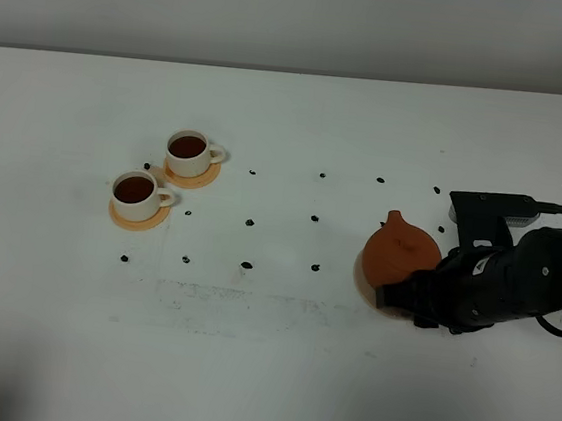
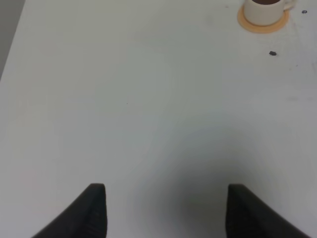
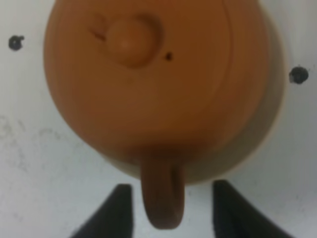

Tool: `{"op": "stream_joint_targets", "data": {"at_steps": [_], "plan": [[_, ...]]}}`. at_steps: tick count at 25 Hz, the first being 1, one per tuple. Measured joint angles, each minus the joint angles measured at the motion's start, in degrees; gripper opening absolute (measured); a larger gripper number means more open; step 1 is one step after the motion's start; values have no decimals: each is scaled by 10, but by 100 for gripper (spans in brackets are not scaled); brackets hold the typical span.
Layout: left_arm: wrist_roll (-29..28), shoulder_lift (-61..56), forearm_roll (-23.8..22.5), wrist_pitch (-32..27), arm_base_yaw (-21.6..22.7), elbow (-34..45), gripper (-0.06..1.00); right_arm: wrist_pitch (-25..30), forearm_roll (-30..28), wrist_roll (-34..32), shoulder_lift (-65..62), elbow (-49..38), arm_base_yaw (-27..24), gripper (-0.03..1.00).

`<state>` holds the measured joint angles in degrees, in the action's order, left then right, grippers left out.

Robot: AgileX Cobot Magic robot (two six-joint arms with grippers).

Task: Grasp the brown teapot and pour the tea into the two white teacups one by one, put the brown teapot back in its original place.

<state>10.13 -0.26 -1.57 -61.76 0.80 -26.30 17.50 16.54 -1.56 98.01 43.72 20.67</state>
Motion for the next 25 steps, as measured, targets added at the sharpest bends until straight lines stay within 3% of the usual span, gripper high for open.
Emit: {"op": "stream_joint_targets", "data": {"at_steps": [2,7,12,21,25], "plan": [[0,0,0,0,0,0,50,6,0,0,-7,0,0,45],[0,0,0,0,0,0,50,25,-29,0,-67,0,0,47],[0,0,0,0,0,0,50,68,-70,0,-159,0,0,44],[0,0,0,0,0,0,50,77,-64,3,-212,0,0,38],[0,0,0,0,0,0,50,119,-62,5,-227,0,0,34]]}}
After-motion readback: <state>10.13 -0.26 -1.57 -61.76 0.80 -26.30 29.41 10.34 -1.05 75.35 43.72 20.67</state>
